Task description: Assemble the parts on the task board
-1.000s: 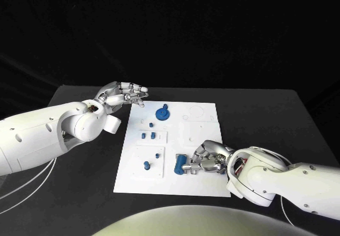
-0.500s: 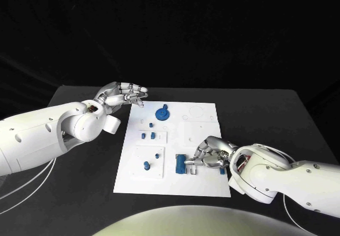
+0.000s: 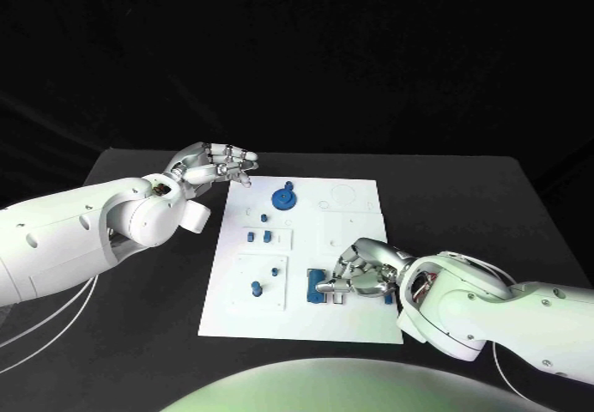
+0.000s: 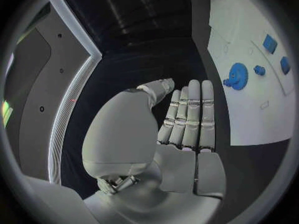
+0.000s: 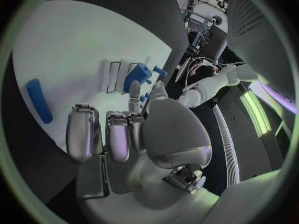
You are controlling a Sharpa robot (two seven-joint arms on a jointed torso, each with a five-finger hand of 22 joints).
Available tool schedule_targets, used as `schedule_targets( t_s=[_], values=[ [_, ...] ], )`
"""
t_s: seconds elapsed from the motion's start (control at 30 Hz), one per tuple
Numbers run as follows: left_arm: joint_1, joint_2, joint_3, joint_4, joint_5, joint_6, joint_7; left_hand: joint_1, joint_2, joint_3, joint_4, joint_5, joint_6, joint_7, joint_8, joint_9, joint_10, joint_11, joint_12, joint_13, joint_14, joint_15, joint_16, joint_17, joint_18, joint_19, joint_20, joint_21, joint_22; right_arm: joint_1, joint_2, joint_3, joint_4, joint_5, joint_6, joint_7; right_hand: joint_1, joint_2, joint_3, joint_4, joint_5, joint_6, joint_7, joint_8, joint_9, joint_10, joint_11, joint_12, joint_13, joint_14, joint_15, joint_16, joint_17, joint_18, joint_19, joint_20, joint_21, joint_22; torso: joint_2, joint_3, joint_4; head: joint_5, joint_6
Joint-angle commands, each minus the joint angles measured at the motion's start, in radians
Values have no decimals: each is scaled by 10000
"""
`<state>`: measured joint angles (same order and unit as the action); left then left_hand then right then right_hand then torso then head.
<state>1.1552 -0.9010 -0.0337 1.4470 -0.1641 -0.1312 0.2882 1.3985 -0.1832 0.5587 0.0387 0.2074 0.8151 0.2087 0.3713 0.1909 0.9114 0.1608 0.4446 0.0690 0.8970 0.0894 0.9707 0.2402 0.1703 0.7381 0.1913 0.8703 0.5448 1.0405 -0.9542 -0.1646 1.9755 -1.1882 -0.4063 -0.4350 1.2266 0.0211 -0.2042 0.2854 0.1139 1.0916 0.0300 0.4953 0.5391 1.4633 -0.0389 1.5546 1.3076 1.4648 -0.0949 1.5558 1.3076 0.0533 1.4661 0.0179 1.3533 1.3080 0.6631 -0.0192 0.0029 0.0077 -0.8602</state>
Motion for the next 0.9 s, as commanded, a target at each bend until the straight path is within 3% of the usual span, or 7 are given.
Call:
schedule_targets(
  t_s=[0.03, 0.4, 0.9],
  values=[
    [2, 14, 7, 16, -16, 155, 48, -95, 26, -27, 10, 27, -50, 164, -26, -14, -61, 0, 37, 13, -54, 41, -31, -13, 114, 32, 10, -38, -9, -5, 47, -2, 21, 57, 355, 130, 132, 1, -78, 1, 12, -47, -57, 44, -3, 1028, -57, 44, 2550, 978, -52, 29, 2195, -116, 391, -52, 19, 2078, 2, 0, 12, -3, 4],
    [2, 3, 7, 35, -16, 141, 53, -95, 26, -27, 10, 27, -50, 164, -26, -14, -61, 0, 37, 13, -54, 41, -31, -13, 114, 32, 10, -38, -9, -22, 303, -12, -281, 103, 649, 42, 260, 14, -107, -14, 23, -50, -61, 45, -9, 1030, -61, 47, 2553, 978, -54, 29, 2197, -115, 388, -54, 15, 2076, 15, 8, 19, 25, -14],
    [2, -5, 7, 33, -16, 130, 54, -95, 26, -27, 10, 27, -50, 164, -26, -14, -61, 0, 37, 13, -54, 41, -31, -13, 114, 32, 10, -38, -9, -53, 375, -27, -328, 71, 780, -68, 368, 10, -138, -27, 24, -54, -61, 45, -14, 1033, -63, 54, 2558, 978, -55, 30, 2200, -117, 391, -56, 26, 2079, 5, 11, 4, 54, -29]
  ],
)
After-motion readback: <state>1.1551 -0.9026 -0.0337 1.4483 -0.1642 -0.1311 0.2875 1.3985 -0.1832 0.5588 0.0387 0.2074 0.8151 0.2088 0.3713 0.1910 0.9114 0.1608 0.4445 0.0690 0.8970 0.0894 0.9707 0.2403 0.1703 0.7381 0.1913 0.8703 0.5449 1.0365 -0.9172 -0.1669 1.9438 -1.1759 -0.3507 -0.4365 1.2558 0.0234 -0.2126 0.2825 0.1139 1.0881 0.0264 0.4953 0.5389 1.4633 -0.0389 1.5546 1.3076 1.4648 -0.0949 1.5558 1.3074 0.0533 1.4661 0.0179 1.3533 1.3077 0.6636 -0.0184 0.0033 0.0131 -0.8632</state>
